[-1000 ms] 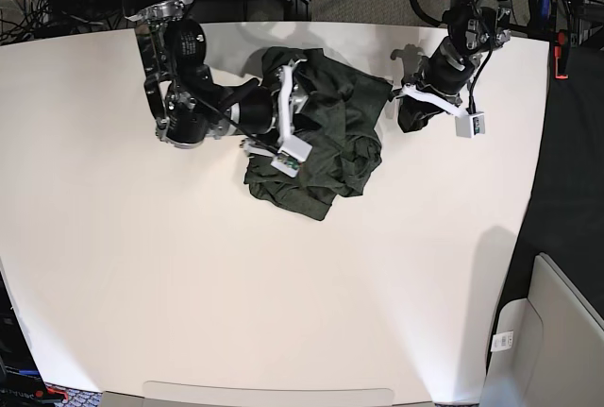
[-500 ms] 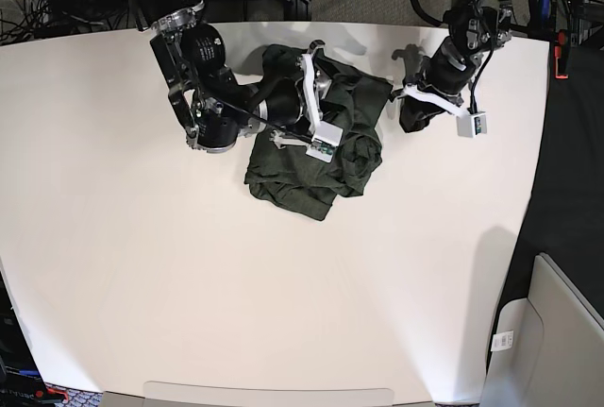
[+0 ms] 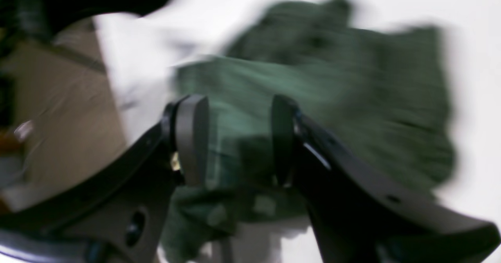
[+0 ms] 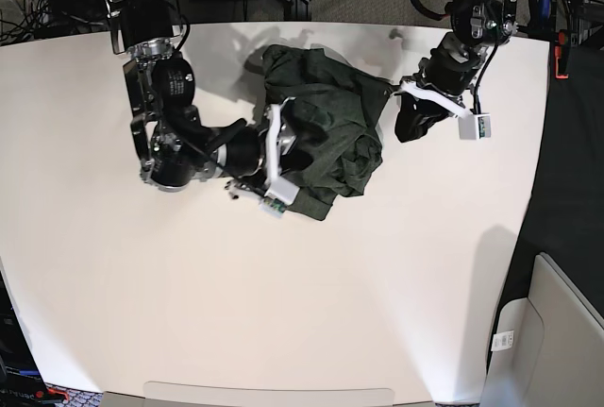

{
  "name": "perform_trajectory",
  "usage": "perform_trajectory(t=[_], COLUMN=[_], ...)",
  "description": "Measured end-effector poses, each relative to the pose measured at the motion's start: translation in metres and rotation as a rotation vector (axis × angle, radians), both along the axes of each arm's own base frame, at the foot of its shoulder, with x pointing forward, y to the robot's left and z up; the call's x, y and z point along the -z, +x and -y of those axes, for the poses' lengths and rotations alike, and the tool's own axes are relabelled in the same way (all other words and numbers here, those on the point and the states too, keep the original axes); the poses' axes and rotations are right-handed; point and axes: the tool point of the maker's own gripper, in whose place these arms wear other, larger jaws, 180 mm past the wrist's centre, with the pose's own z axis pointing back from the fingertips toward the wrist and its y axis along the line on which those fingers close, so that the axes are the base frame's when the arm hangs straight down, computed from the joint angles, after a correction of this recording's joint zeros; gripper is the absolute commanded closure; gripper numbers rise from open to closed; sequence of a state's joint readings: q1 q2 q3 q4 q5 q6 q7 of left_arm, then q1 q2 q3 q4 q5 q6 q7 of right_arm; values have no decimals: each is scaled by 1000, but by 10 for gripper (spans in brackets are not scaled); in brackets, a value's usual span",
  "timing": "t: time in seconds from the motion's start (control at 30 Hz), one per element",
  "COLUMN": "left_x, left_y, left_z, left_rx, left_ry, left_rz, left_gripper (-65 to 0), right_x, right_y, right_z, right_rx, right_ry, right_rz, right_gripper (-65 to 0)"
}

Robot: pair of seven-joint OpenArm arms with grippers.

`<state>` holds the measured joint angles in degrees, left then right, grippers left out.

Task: Fold the T-shirt properly
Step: 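Release the shirt and press the folded bundle with the right gripper, then grasp the shirt edge with the left gripper and pull it toward the left arm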

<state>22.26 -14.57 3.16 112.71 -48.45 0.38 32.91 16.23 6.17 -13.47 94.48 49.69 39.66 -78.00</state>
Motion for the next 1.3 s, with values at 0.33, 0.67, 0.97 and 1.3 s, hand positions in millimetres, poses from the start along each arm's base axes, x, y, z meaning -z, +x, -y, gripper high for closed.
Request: perform_trajectory(t=[0.33,0.67,0.97,1.3], left_x=[6,17,17,8], left_y=[-37,-32,-33,-25], left_z=[74,62,84,84], left_rx=[248,142,161,157], left_ry=[-62,-54,-78,-78], left_rz=[-108,-198,-228,-194], left_gripper=[-62,-185,-190,-190], right_x=[-15,-5,-2,3], right_y=[37,32,29,25], right_z=[72,92,87,87], right_rx=[193,235,230,231], right_ry=[-15,-37,-25,-24], right_rz=[56,30,19,3], right_gripper=[-243,-243,-243,-243])
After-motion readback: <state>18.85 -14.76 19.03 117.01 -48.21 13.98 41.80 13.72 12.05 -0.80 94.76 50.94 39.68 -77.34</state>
